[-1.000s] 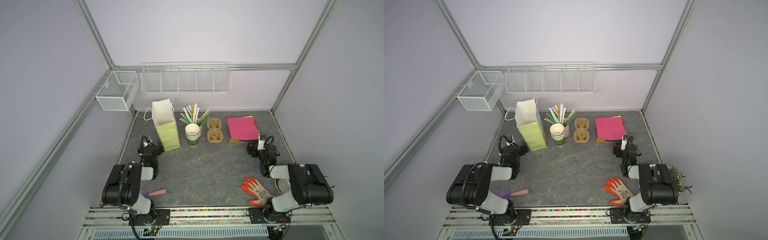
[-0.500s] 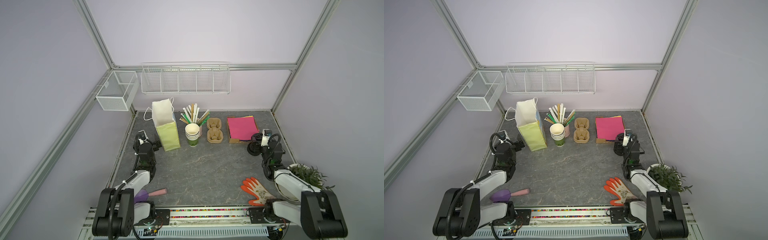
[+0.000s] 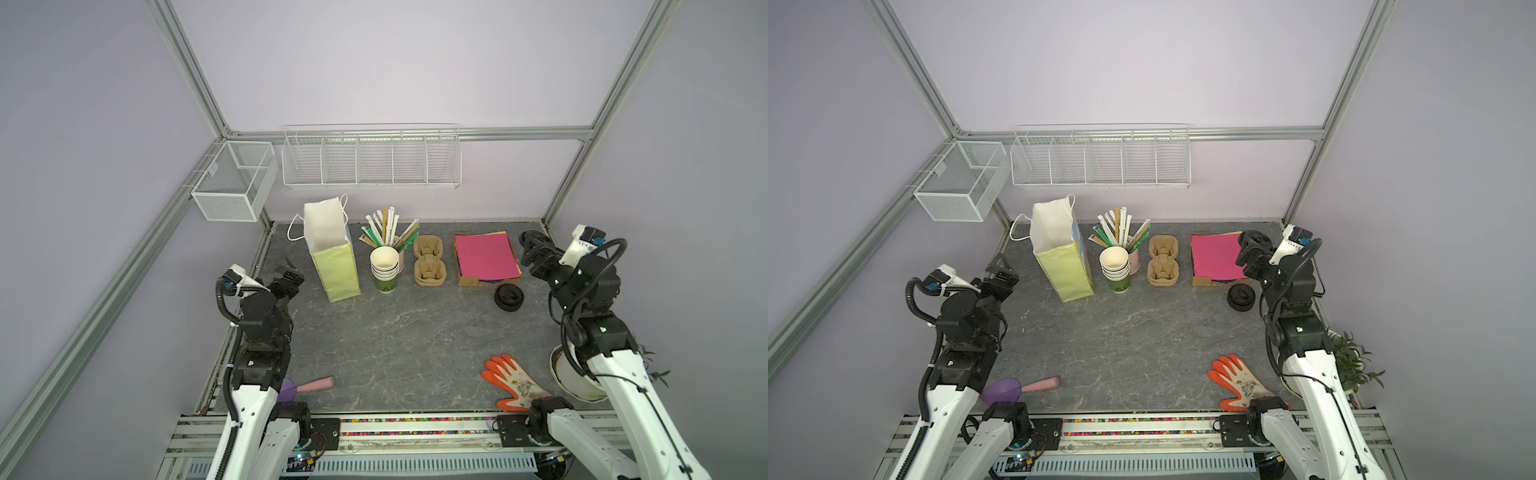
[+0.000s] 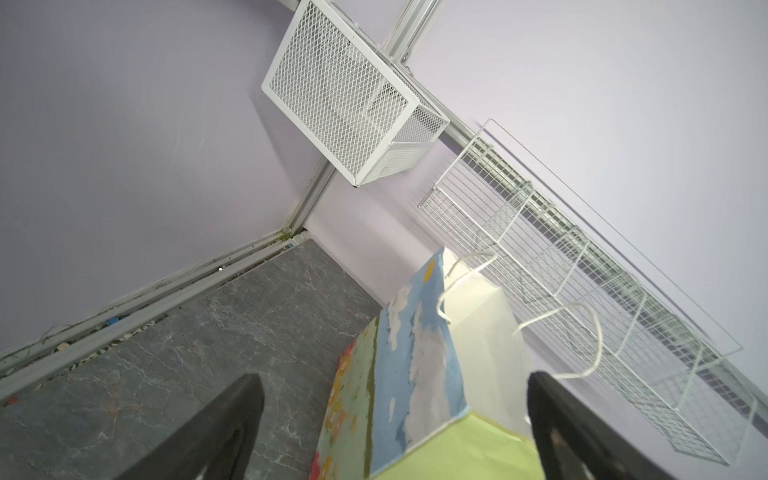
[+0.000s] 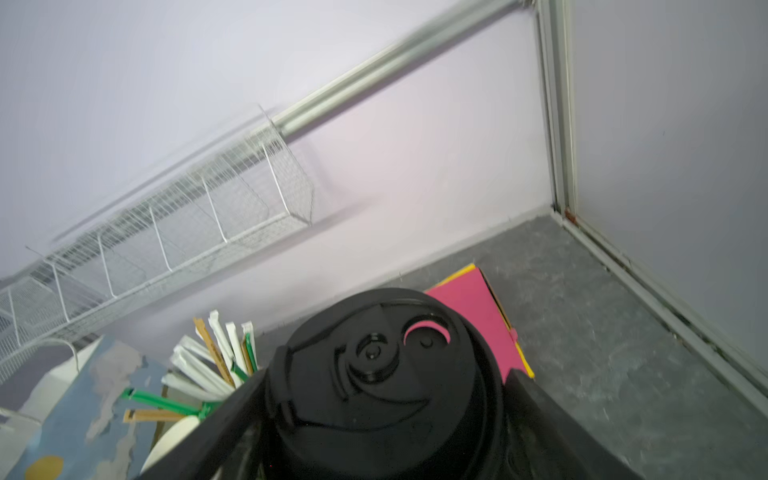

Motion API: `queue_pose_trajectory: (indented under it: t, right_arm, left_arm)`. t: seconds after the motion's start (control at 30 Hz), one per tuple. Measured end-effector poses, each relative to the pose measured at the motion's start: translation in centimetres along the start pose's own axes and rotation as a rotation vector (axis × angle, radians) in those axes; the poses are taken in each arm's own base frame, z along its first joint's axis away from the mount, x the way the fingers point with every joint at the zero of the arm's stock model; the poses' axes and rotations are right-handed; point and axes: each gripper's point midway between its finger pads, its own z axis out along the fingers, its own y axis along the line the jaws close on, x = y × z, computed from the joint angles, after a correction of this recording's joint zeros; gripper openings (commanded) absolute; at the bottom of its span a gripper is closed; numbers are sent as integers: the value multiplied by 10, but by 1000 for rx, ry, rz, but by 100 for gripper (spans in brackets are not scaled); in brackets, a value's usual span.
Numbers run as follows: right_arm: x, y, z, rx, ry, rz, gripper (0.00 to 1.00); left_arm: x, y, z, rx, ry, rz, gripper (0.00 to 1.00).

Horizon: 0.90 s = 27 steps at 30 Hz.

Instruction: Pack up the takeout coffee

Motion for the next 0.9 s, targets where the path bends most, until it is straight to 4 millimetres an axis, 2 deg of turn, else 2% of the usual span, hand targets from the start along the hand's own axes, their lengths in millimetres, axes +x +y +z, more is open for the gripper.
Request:
queue_pose_trajectory:
  t: [0.1,0.2,0.43,0.57,0.7,0.77,0.9]
  right_arm:
    - [29,-7,13,46,158,-16,88]
    - [58,-12,21,81,306,-35,88]
    - [111,-19,28,140,539,-93,88]
    - [125,-23,25,157,598,-112,88]
    - [135,-12,21,134,628,-164,88]
    - [139,-7,19,122,640,-187,88]
    - [142,-9,19,136,642,-215,88]
  left_arm:
    - [2,-8,-8,37,36,-8,99]
    - [15,-13,-14,69,99,25,99]
    - [34,-31,-17,71,251,155,99]
    - [52,-30,-20,67,337,208,99]
    - [76,-33,-13,30,478,241,97]
    - [91,-42,-10,18,546,267,97]
    - [120,-71,-24,56,649,342,97]
